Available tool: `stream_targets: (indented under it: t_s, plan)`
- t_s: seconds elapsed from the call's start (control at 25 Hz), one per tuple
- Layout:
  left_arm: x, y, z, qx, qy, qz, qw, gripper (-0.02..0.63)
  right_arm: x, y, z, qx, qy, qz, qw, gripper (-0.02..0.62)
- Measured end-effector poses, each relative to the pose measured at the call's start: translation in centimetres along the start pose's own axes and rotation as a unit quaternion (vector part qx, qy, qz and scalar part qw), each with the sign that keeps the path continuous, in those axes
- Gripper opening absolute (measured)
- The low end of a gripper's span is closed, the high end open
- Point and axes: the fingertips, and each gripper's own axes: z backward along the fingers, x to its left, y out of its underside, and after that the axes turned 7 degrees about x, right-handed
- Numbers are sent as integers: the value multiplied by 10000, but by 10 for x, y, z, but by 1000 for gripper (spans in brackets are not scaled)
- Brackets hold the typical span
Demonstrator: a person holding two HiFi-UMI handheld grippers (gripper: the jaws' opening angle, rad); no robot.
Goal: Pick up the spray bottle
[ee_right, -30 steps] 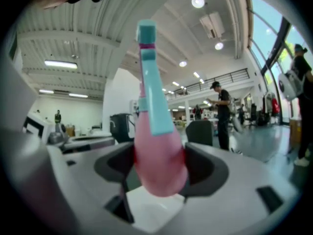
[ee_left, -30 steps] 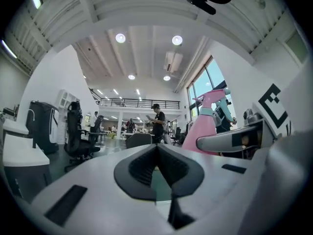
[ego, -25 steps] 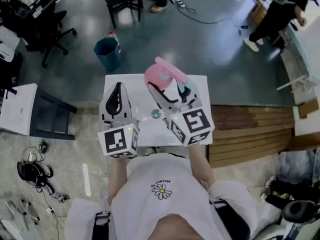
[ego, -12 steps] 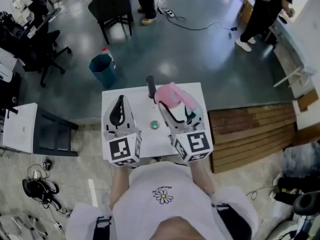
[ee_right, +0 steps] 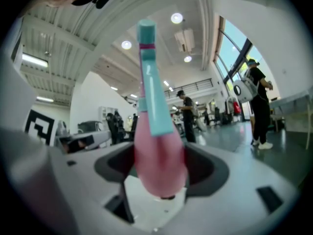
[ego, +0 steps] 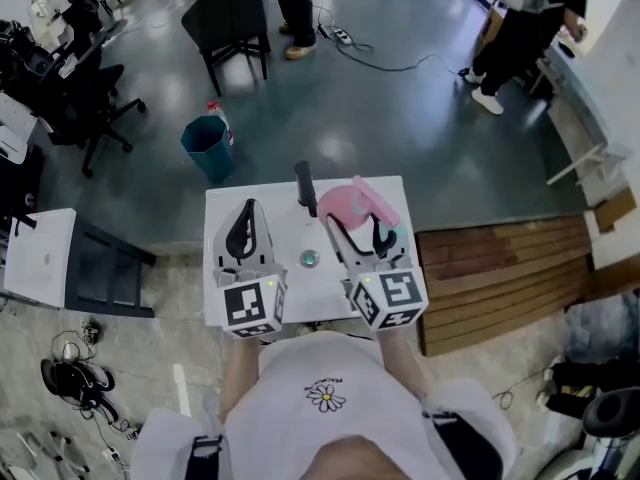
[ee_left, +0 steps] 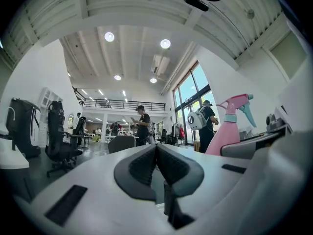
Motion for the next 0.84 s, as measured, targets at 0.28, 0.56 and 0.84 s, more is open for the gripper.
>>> stream_targets:
  t_s: [0.28,0.56,0.84]
  plan:
    - [0,-1,0,4,8,19,10000,20,-4,-6,2,-55,99,74,9999,324]
    - [1,5,1,53,-4,42,10000,20,-3,-3,-1,-38,84,122,9999,324]
    - [9,2,3,-8,-50,213,9998,20,0,-1,-5,2,99,287,9995,324]
